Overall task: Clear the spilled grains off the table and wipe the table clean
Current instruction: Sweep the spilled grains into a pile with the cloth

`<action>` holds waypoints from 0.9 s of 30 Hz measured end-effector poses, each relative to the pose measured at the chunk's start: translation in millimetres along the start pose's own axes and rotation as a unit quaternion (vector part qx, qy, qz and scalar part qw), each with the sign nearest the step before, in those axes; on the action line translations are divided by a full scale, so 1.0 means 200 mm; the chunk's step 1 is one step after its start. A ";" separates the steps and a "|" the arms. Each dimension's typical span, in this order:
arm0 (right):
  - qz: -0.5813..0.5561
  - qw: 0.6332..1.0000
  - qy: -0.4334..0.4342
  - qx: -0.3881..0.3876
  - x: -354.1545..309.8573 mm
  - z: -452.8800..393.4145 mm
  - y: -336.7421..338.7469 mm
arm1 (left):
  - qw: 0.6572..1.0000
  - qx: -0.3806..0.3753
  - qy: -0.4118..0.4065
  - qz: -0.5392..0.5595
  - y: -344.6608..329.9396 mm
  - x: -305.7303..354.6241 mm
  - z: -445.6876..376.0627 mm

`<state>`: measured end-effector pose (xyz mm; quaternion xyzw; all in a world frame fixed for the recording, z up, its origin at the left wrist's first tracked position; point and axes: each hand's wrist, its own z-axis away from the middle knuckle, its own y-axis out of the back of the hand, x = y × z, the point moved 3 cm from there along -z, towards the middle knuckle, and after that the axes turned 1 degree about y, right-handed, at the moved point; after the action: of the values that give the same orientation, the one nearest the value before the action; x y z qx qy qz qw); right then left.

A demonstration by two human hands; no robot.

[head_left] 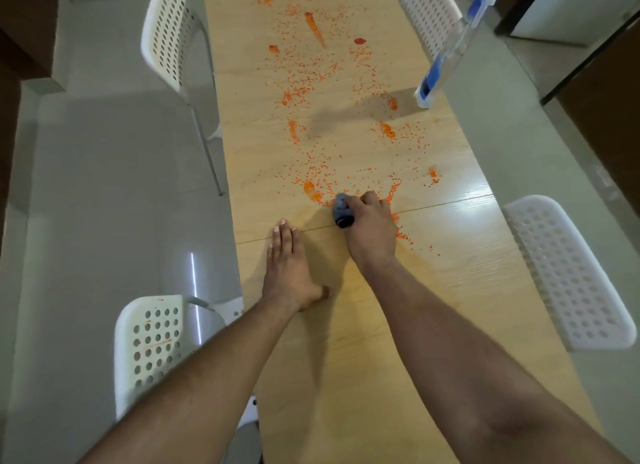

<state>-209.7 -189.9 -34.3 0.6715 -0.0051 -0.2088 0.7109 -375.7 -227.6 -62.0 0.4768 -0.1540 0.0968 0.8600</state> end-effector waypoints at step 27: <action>0.000 0.979 0.205 -0.022 0.41 -0.34 0.21 | 0.992 0.057 0.111 0.012 -0.19 0.46 -0.04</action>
<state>-103.2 -149.5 -22.4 0.6841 0.1452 -0.0665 0.7116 -276.7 -238.6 -63.4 0.5097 -0.0573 0.1681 0.8418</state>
